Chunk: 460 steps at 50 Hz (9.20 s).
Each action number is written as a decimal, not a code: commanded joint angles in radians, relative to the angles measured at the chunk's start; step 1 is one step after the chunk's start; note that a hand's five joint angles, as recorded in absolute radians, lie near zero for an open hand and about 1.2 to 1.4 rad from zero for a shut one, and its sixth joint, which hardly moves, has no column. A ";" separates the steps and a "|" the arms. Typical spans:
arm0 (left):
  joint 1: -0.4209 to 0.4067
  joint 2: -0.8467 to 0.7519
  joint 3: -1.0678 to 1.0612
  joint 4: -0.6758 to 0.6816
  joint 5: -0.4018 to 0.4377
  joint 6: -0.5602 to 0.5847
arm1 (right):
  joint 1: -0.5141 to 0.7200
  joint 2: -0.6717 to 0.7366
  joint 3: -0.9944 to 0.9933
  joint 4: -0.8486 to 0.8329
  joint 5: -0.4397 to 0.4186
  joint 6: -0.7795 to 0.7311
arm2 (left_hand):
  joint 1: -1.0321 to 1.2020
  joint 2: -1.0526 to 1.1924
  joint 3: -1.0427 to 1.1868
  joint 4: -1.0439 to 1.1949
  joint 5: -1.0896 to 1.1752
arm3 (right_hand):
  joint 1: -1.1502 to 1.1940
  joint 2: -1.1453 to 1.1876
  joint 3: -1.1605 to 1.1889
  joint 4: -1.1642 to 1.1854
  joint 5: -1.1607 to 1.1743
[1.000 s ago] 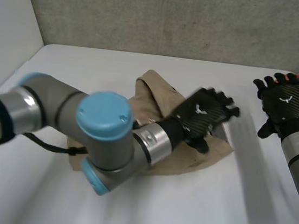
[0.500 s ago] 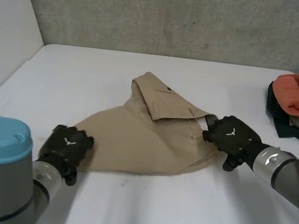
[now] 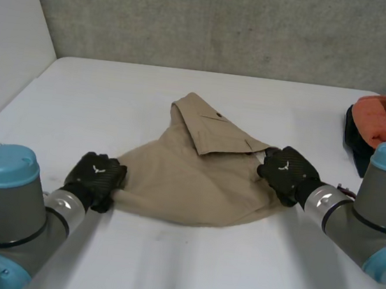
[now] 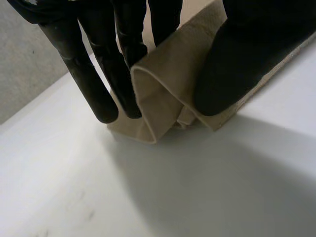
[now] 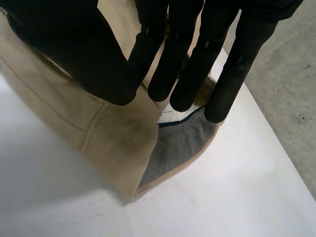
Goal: Fold the laundry.
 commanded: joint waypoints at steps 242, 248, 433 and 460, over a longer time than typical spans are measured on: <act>-0.236 -0.328 0.896 -0.130 -0.182 0.316 | 0.160 0.062 -0.351 -0.035 0.570 0.122 | -0.866 -0.836 -0.833 -0.837 -0.829 | -0.954 -1.002 -1.008 -1.018 -1.013; -0.231 -0.294 0.807 -0.140 -0.068 0.314 | 0.109 -0.076 -0.231 0.119 0.471 0.137 | -0.866 -0.836 -0.833 -0.837 -0.829 | -0.954 -1.002 -1.008 -1.018 -1.013; -0.274 -0.130 0.956 -0.592 0.365 -0.209 | 0.399 0.074 0.121 -0.581 0.516 0.475 | -0.839 -0.809 -0.805 -0.809 -0.802 | 0.268 0.220 0.214 0.204 0.209; -0.257 0.034 0.968 -0.445 0.271 -0.290 | -0.222 -0.084 -0.401 -0.583 0.077 0.620 | -0.856 -0.827 -0.823 -0.827 -0.819 | 0.268 0.220 0.214 0.204 0.209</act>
